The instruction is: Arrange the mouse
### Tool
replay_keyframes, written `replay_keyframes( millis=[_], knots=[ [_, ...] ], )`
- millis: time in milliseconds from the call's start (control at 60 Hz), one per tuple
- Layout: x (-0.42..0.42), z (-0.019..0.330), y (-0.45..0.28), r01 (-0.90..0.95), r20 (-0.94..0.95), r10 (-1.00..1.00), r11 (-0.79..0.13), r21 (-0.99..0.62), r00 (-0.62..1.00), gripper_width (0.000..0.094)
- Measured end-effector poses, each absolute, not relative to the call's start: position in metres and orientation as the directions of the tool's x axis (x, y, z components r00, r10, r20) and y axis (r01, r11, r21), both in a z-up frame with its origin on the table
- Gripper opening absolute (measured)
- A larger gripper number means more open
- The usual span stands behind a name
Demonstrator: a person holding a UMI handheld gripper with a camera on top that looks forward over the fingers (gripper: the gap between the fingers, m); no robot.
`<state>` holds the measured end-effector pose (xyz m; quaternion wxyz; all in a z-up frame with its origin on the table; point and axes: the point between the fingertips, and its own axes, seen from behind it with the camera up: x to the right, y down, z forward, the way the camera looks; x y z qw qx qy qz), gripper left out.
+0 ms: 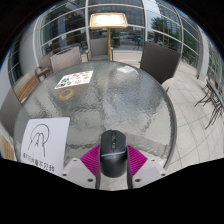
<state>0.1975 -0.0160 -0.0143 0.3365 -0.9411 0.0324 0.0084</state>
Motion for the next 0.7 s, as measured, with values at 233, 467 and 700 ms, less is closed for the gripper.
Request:
replay_keyframes(
  millis=[233, 467, 700],
  knots=[
    [0.195, 0.151, 0.033, -0.067, -0.017, -0.084, -0.644, -0.762, 0.996, 0.0342],
    [0.081, 0.269, 0.065, -0.011, -0.014, 0.001, -0.526, -0.851, 1.0, 0.0341],
    [-0.052, 0.194, 0.05, 0.043, -0.034, 0.114, -0.61, -0.791, 0.993, 0.0337]
  ],
)
